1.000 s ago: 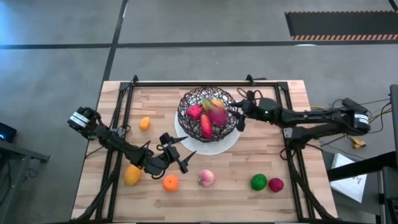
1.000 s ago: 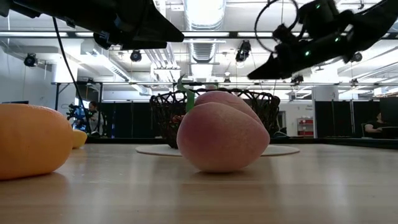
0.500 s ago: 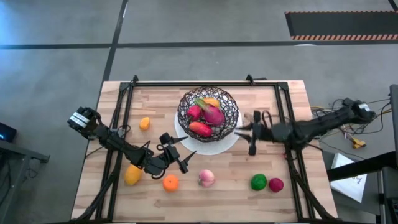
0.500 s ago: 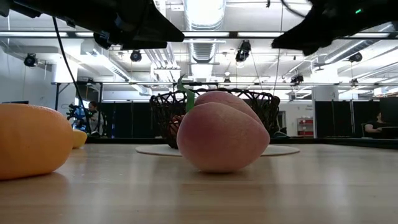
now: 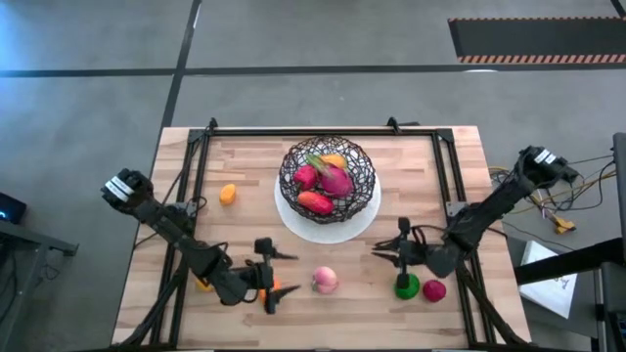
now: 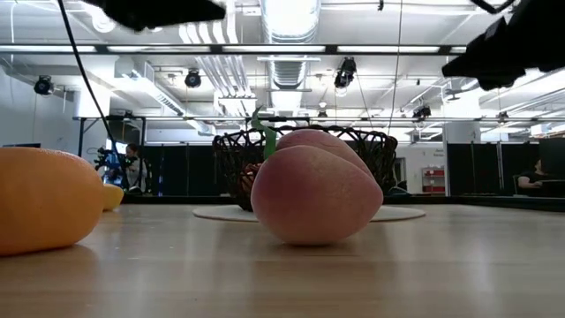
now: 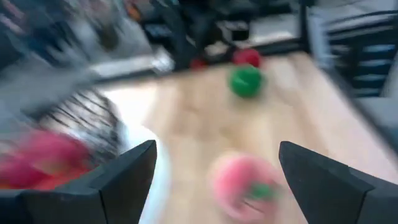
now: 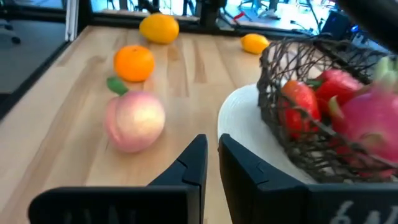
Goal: Build produce basket
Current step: Put the peach into the wire basket
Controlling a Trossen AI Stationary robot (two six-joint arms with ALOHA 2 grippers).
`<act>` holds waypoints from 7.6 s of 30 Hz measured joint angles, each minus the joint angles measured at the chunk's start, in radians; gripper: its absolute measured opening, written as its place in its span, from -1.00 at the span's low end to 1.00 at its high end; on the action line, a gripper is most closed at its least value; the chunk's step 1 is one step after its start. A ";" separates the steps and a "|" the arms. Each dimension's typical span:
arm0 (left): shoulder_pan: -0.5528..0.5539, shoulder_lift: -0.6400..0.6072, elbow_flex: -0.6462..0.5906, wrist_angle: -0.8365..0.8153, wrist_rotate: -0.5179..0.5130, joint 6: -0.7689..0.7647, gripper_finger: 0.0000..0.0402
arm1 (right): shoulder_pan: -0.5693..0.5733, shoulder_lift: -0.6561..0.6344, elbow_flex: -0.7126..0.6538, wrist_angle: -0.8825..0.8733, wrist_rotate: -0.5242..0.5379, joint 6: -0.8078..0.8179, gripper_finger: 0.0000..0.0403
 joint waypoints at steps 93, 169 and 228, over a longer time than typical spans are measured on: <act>0.114 0.523 0.261 0.078 0.210 -0.182 -0.29 | -0.034 0.497 0.248 0.099 -0.296 -0.059 -0.84; 0.027 0.264 0.135 -0.282 -0.372 -0.375 -0.28 | -0.875 0.320 0.420 -0.448 -0.189 -0.068 0.46; 0.027 0.264 0.135 -0.282 -0.374 -0.375 -0.28 | -0.929 0.385 0.521 -0.507 -0.491 -0.176 0.28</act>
